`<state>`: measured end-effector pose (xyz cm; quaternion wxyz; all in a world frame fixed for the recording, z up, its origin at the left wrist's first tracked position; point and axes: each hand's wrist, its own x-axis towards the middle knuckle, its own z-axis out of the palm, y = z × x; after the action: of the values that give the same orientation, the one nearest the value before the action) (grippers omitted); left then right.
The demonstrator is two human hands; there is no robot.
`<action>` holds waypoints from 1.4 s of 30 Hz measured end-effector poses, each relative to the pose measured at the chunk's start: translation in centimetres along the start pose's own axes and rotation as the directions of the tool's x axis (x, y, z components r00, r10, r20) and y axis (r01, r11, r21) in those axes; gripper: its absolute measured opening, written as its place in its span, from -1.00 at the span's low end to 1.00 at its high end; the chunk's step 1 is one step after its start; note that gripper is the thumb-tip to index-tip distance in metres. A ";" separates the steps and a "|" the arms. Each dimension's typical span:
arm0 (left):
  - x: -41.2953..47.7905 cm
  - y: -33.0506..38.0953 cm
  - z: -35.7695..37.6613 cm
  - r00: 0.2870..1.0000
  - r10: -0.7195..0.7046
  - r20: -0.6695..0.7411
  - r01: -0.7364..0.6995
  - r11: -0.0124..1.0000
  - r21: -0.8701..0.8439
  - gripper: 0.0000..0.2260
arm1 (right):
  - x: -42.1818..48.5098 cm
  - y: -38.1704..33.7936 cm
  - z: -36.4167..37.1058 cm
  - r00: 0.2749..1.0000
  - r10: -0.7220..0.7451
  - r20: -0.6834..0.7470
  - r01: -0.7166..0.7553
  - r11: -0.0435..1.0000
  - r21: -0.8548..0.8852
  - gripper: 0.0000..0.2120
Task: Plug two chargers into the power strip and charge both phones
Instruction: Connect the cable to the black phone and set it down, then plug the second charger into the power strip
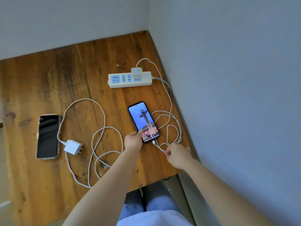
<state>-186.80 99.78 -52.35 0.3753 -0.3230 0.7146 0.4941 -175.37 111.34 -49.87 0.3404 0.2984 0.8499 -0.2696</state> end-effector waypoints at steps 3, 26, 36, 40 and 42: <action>-0.9 -0.2 0.5 0.996 0.081 -0.034 -0.078 0.993 0.093 -0.61 | 0.1 -0.2 0.3 1.000 0.001 0.016 -0.001 1.000 -0.020 -0.91; 2.7 -6.7 -24.9 0.787 0.290 -0.545 -0.081 0.924 0.374 -0.50 | 1.6 -25.1 6.9 0.876 -0.481 0.010 0.474 0.860 -0.188 -0.72; 5.9 -10.4 -28.6 0.872 0.367 -0.323 -0.056 0.732 0.679 -0.33 | 3.6 -31.9 12.5 0.865 -0.487 -0.120 0.416 0.830 -0.372 -0.49; 6.1 -10.2 -28.8 0.898 0.335 -0.286 -0.040 0.709 0.704 -0.28 | 3.7 -31.5 12.0 0.887 -0.456 -0.074 0.415 0.857 -0.305 -0.53; 6.1 -9.8 -28.9 0.911 0.311 -0.269 -0.038 0.716 0.697 -0.24 | 3.6 -30.8 11.3 0.927 -0.374 -0.024 0.368 0.921 -0.129 -0.53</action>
<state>-188.04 68.79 -55.50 0.2768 -0.1798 0.9297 0.1634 -194.04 84.20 -51.74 0.2801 0.1172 0.9139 -0.2696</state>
